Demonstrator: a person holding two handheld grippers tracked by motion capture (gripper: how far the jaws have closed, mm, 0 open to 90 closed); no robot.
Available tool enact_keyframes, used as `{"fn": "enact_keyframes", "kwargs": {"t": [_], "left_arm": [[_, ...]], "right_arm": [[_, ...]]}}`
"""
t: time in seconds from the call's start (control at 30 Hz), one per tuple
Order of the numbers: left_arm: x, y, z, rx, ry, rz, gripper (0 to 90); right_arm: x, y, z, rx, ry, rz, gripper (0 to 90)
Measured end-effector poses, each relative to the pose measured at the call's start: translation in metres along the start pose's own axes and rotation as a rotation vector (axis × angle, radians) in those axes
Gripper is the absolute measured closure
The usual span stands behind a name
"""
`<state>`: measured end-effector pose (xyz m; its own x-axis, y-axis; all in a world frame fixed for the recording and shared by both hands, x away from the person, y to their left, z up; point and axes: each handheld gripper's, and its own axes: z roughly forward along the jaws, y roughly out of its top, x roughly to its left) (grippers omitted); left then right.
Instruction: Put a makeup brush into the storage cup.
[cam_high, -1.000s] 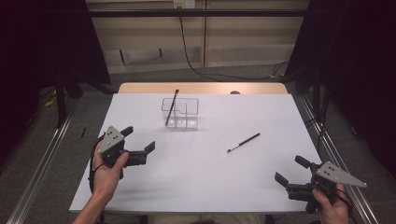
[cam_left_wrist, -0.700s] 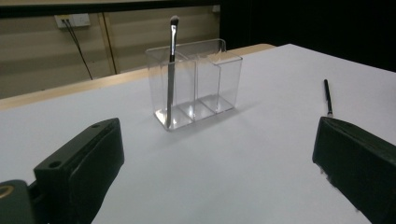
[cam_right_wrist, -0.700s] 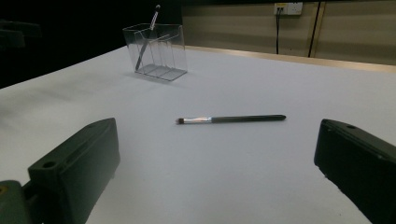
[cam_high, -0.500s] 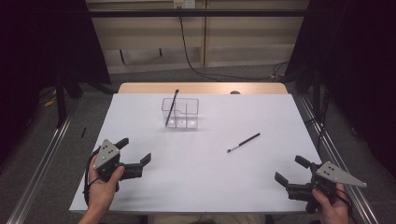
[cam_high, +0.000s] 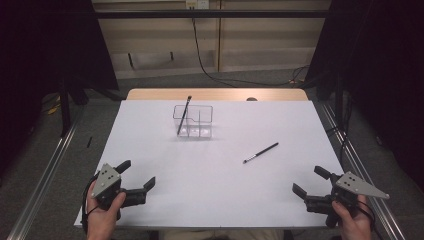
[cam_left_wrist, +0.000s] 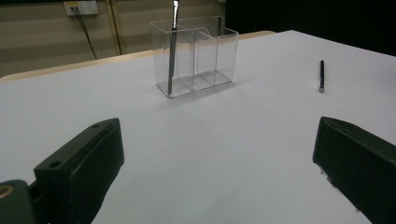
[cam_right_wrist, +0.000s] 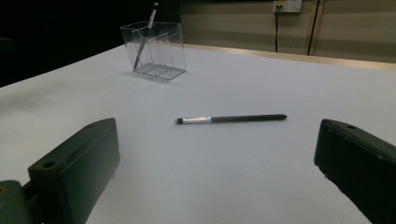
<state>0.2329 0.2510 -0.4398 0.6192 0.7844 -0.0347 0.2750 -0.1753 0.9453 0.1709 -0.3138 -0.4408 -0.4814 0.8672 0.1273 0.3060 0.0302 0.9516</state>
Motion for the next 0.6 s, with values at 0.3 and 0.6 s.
{"fn": "enact_keyframes", "kwargs": {"t": [0.3, 0.6], "left_arm": [[-0.0010, -0.0003, -0.0034, -0.016, -0.010, 0.012, 1.8], [-0.0008, 0.0005, -0.0023, -0.017, -0.015, 0.026, 1.9]], "right_arm": [[-0.0015, -0.0011, -0.0026, -0.001, 0.000, -0.001, 0.0], [0.0004, 0.0015, 0.0004, -0.002, 0.010, 0.000, 0.0]]}}
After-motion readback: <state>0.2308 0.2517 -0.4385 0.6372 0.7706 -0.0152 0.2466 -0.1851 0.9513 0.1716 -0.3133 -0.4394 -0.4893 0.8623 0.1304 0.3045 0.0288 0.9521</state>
